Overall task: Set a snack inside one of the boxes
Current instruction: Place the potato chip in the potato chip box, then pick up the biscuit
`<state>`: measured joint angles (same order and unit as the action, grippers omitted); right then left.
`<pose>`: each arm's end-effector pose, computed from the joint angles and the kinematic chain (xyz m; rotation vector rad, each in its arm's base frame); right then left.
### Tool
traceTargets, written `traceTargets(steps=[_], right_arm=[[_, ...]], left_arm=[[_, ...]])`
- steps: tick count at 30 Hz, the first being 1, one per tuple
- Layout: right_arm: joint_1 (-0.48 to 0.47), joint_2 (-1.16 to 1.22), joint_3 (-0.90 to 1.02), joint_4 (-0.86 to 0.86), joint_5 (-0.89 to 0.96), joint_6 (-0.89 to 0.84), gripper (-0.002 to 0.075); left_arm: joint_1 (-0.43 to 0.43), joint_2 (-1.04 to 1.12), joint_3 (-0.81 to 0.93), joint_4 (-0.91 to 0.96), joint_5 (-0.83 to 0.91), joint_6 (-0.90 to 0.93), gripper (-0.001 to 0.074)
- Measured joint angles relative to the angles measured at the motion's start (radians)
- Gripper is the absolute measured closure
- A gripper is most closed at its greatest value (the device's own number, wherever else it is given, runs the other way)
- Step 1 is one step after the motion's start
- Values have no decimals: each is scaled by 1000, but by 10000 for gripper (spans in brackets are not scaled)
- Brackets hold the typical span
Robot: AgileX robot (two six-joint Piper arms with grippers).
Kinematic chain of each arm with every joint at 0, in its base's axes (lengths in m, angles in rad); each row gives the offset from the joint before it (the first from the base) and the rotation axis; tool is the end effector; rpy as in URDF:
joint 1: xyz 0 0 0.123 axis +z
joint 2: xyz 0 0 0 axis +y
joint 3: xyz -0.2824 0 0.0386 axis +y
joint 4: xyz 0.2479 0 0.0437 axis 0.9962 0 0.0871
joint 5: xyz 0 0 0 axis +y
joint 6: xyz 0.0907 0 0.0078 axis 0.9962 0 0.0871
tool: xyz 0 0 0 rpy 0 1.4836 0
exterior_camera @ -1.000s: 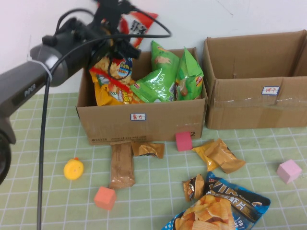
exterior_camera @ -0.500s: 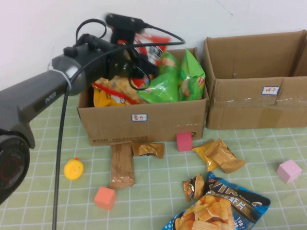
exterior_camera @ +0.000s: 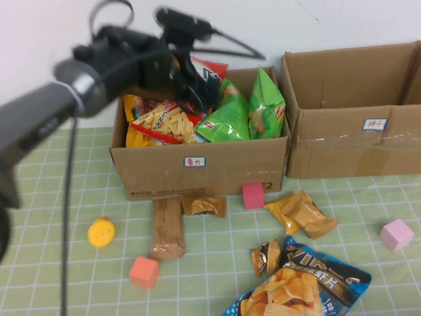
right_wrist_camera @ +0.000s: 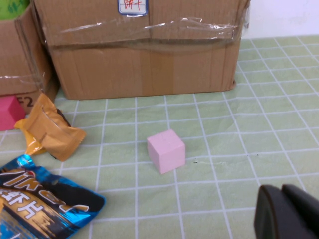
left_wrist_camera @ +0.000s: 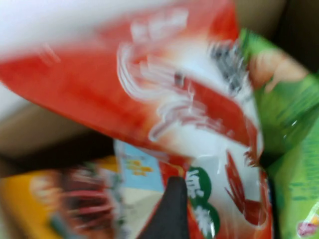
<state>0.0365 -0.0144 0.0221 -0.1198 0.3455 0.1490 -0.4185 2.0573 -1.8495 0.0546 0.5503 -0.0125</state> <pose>0.0532 -0.0018 0.1755 0.0282 1.8341 0.0139 0.4478 -0.1963 0.2896 0.4889 2.1927 -0.1760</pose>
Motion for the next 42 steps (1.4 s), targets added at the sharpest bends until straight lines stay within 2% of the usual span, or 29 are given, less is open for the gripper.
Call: traceTargets(steps=[5,7,10,15,17,19,27,31,38,40,42], right_arm=[[0,0,0,0,0,0,728],[0,0,0,0,0,0,728],[0,0,0,0,0,0,728],[0,0,0,0,0,0,728],[0,0,0,0,0,0,728],[0,0,0,0,0,0,728],[0,0,0,0,0,0,728],[0,0,0,0,0,0,728],[0,0,0,0,0,0,728],[0,0,0,0,0,0,728],[0,0,0,0,0,0,728]], left_arm=[[-1,-157,0,20,107,28,78],[-5,-213,0,23,170,51,111],[-24,-279,0,23,291,114,240],[-74,-319,20,-16,489,237,600],[-97,-321,54,-55,531,278,673],[-129,-321,112,-111,546,309,709],[-321,-325,428,-208,428,335,734],[-411,-323,514,-210,370,343,735],[-450,-277,524,-185,284,334,731],[-442,-254,520,-188,262,327,694],[-432,-225,508,-189,242,323,612]])
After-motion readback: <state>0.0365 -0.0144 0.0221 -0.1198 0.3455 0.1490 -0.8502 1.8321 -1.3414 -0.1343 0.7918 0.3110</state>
